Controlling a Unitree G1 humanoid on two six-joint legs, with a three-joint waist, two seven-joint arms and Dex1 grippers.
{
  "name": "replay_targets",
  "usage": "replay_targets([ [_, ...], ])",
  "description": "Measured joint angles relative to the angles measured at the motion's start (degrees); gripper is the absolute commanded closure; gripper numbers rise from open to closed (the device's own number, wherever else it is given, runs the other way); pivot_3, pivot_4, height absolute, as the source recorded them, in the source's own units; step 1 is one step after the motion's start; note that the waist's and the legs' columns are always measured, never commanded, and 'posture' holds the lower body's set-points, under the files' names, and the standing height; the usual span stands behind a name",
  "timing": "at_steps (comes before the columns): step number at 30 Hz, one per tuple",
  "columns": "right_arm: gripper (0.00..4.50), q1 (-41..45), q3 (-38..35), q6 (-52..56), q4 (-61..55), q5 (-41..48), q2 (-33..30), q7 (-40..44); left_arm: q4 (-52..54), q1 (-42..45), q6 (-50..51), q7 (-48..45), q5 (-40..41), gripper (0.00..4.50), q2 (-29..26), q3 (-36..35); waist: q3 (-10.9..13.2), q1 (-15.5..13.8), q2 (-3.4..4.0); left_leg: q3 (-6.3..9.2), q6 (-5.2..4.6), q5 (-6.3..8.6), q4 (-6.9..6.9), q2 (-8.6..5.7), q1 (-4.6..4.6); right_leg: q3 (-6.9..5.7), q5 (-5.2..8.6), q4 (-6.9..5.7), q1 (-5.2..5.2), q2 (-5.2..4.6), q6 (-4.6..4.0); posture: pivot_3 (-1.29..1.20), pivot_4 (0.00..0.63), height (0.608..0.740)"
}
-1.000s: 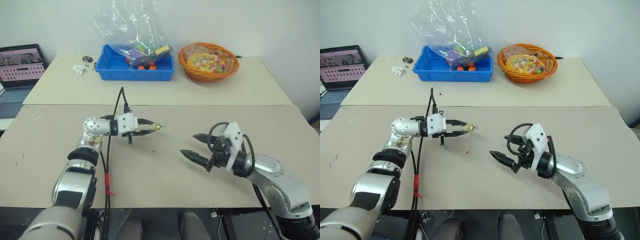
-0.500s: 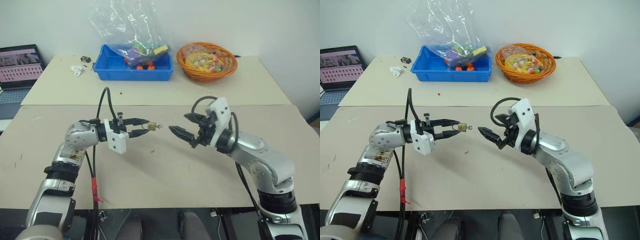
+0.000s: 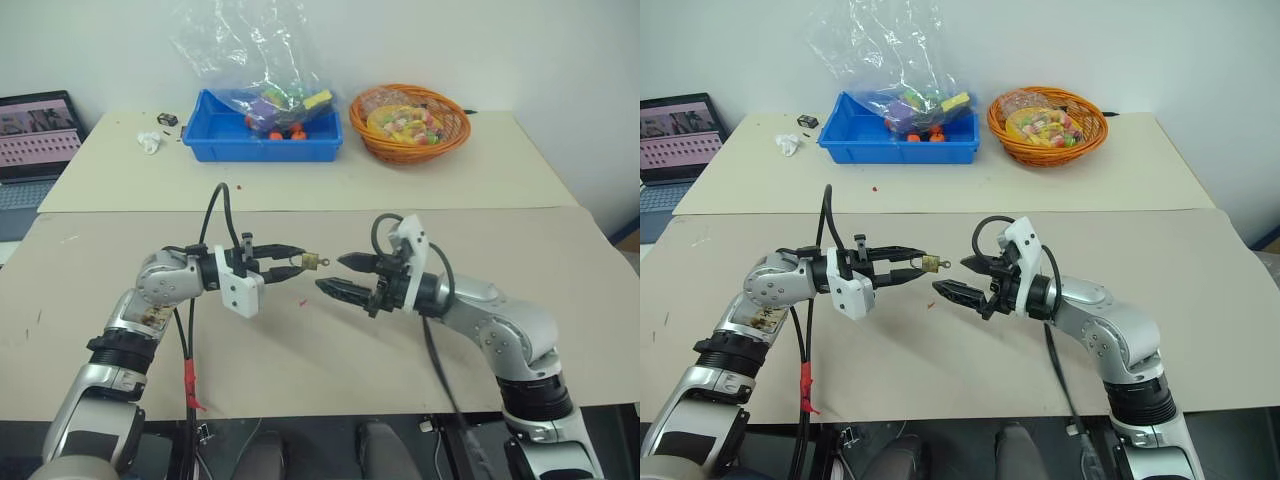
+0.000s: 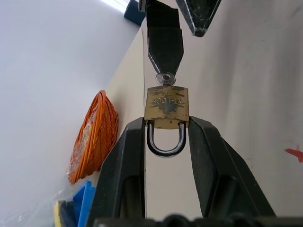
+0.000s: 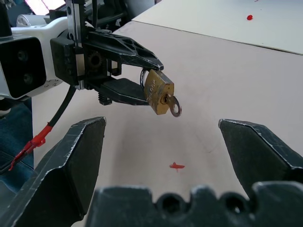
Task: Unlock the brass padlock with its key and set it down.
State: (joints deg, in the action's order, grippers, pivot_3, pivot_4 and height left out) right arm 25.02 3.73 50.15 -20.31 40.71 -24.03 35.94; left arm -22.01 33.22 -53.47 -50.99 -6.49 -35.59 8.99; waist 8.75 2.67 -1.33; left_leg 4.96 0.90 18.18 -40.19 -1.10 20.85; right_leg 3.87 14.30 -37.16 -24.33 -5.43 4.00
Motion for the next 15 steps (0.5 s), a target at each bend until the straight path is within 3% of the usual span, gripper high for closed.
replay_targets([
  [5, 0.0, 0.8, 0.0, 0.0, 0.7, 0.0, 0.1, 0.0, 0.1, 0.0, 0.0, 0.5, 0.0, 3.68, -0.1, 1.0, 0.0, 0.0, 0.0, 0.0, 0.0, 0.0, 0.0, 0.0, 0.0, 0.0, 0.0, 0.0, 0.0, 0.0, 0.0, 0.0, 0.15, 0.74],
  [8, 0.75, 0.9, -0.1, 0.2, 0.9, 0.0, 0.5, -0.1, 0.1, 0.0, 0.0, 0.9, 0.0, 3.68, -0.3, 1.0, 0.0, 0.0, 0.0, 0.0, 0.0, 0.0, 0.0, 0.0, 0.0, 0.0, 0.0, 0.0, 0.0, 0.0, 0.0, 0.0, 0.15, 0.74],
  [15, 3.11, 1.4, -0.1, 0.6, 1.0, 0.5, 1.1, -0.7, 0.1, 0.0, 0.0, 1.0, 0.0, 3.68, -0.6, 1.3, 0.0, 0.0, 0.0, 0.0, 0.0, 0.0, 0.0, 0.0, 0.01, 0.0, 0.0, 0.0, -0.01, -0.01, 0.0, 0.0, 0.15, 0.74],
])
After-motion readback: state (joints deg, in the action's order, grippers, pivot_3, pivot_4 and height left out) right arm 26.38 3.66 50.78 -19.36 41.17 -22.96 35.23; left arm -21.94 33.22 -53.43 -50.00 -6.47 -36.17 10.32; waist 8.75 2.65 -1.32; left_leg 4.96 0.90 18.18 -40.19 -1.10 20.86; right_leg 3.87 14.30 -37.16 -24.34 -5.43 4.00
